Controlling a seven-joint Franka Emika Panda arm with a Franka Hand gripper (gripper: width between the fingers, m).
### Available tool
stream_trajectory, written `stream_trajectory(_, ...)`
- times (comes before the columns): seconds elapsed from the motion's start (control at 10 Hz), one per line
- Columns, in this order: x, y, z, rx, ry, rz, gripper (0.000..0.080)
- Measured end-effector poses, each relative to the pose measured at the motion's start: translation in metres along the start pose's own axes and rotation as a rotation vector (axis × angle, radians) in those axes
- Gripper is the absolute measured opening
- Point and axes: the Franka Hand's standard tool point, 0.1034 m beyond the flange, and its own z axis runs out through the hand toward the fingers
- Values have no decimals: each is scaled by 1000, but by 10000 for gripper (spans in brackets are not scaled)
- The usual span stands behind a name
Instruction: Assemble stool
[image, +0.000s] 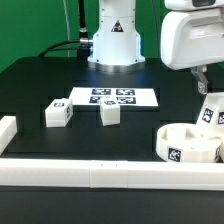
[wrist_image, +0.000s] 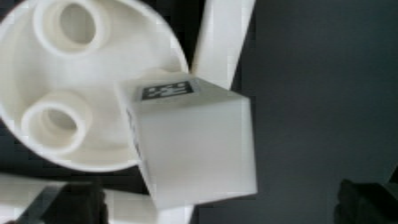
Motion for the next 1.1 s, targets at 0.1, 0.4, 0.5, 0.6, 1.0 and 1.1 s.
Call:
stream_trajectory(0.1, 0, 2, 0, -1, 0, -70, 649)
stream_trajectory(0.4, -1, 4, 1, -1, -2, -252, 649)
stream_trajectory(0.5, -1, 5, 1, -4, -1, -345, 649)
stream_trajectory(0.6, -1, 8, 2, -22, 4, -487, 649)
stream_trajectory(1.0, -7, 15, 9, -41, -27, -976, 649)
stream_trajectory(1.1, -7, 16, 9, -44, -32, -1036, 649)
